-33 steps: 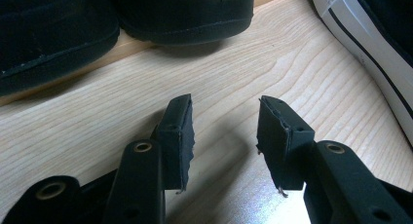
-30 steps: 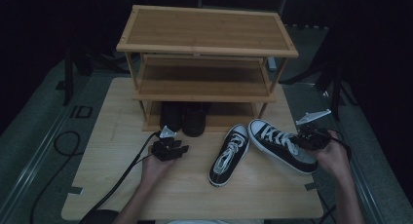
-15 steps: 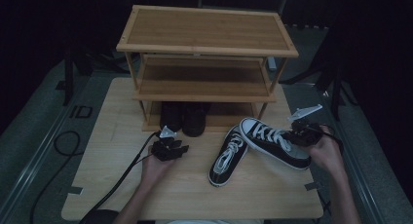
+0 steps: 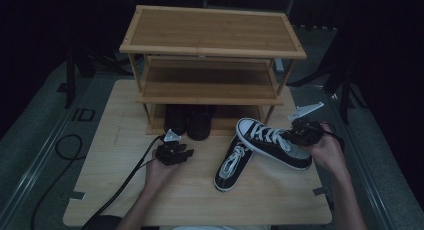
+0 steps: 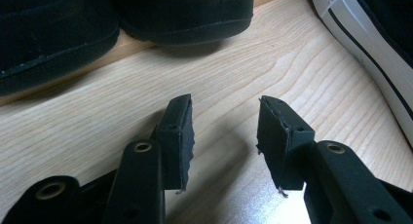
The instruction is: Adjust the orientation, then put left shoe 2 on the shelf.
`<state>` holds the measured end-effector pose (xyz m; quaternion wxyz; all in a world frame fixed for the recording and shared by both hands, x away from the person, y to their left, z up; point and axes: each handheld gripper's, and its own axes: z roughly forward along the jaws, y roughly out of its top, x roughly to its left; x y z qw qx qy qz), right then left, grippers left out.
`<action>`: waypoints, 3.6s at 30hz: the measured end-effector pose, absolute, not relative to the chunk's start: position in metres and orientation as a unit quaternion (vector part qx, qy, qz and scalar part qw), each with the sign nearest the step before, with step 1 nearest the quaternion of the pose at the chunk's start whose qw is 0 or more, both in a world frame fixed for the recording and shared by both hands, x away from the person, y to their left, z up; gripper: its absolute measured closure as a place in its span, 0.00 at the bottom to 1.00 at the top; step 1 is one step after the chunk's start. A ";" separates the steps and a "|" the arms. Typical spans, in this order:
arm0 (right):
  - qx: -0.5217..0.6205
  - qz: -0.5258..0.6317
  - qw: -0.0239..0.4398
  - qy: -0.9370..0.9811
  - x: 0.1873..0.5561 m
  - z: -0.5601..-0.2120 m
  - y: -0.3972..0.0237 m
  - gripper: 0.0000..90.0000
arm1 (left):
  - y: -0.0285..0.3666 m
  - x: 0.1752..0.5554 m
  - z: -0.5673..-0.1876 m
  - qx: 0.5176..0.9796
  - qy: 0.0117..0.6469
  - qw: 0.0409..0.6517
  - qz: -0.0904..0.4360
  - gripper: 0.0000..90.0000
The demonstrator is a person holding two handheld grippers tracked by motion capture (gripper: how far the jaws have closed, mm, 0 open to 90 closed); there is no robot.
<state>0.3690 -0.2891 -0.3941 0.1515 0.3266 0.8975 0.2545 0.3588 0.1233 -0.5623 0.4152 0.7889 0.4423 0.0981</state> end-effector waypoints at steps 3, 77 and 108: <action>0.319 0.260 0.152 0.899 0.370 -0.390 -0.284 0.98 | 0.123 0.359 -0.562 0.790 0.441 0.414 0.098 0.64; 0.374 0.353 0.176 0.839 0.430 -0.313 -0.218 0.98 | 0.124 0.360 -0.562 0.789 0.440 0.417 0.094 0.63; 0.436 0.398 0.172 0.789 0.443 -0.326 -0.200 0.66 | 0.124 0.360 -0.562 0.790 0.440 0.417 0.094 0.63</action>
